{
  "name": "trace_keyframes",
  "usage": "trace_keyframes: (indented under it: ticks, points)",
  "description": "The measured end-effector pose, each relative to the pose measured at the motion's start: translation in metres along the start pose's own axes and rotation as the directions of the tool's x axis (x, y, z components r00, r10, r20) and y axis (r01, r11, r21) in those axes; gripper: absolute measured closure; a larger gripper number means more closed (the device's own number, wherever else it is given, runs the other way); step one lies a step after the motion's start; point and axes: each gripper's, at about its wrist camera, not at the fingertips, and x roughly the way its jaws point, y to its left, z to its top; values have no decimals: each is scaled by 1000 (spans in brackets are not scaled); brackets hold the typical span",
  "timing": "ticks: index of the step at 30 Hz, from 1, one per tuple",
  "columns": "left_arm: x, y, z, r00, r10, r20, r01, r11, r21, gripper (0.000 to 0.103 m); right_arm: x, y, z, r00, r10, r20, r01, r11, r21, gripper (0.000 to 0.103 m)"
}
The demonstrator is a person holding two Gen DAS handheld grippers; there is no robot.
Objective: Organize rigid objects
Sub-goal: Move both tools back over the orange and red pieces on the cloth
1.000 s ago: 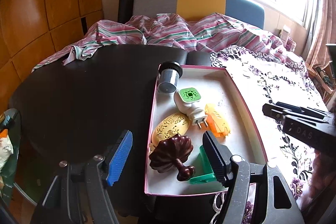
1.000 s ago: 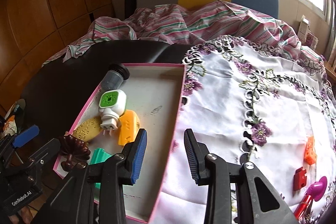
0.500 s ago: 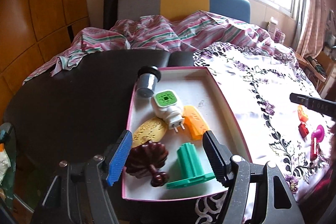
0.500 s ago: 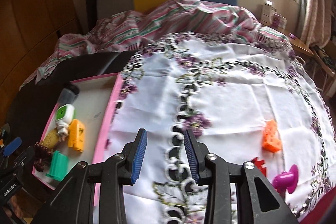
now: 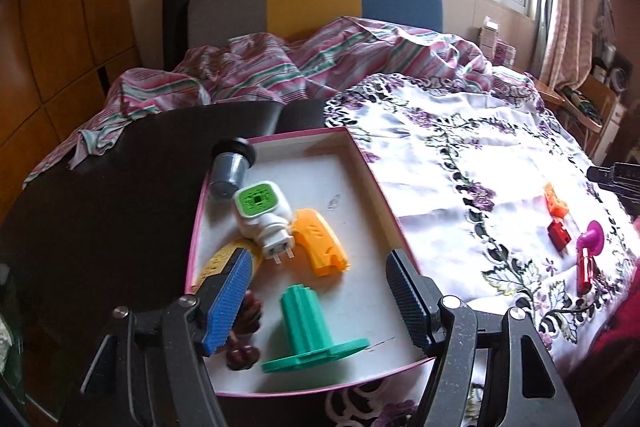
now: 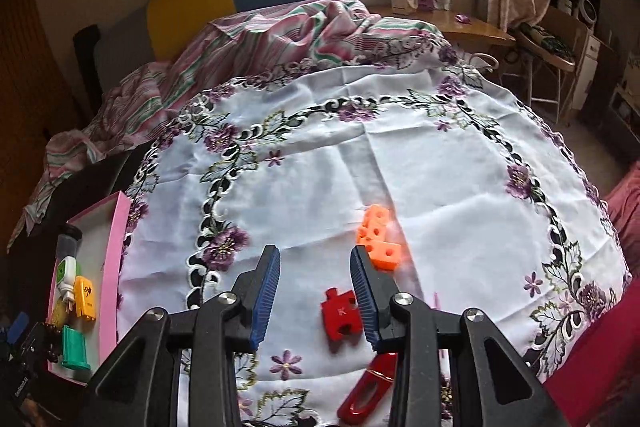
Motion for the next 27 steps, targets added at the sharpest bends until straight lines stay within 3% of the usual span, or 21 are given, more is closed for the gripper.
trace_keyframes:
  ticks: [5, 10, 19, 27]
  points:
    - [4, -19, 4, 999, -34, -2, 34, 999, 41, 33, -4, -38, -2, 1000, -20, 12, 19, 994, 111, 66]
    - [8, -43, 8, 998, -63, -3, 63, 994, 85, 33, 2, -70, -9, 999, 40, 28, -46, 957, 287, 65]
    - [26, -84, 12, 991, -128, -42, 132, 981, 139, 33, -16, -80, -11, 987, 69, 148, -116, 933, 340, 62]
    - [35, -117, 15, 981, -182, -66, 191, 965, 178, 33, -15, -85, -12, 983, 85, 160, -139, 923, 360, 61]
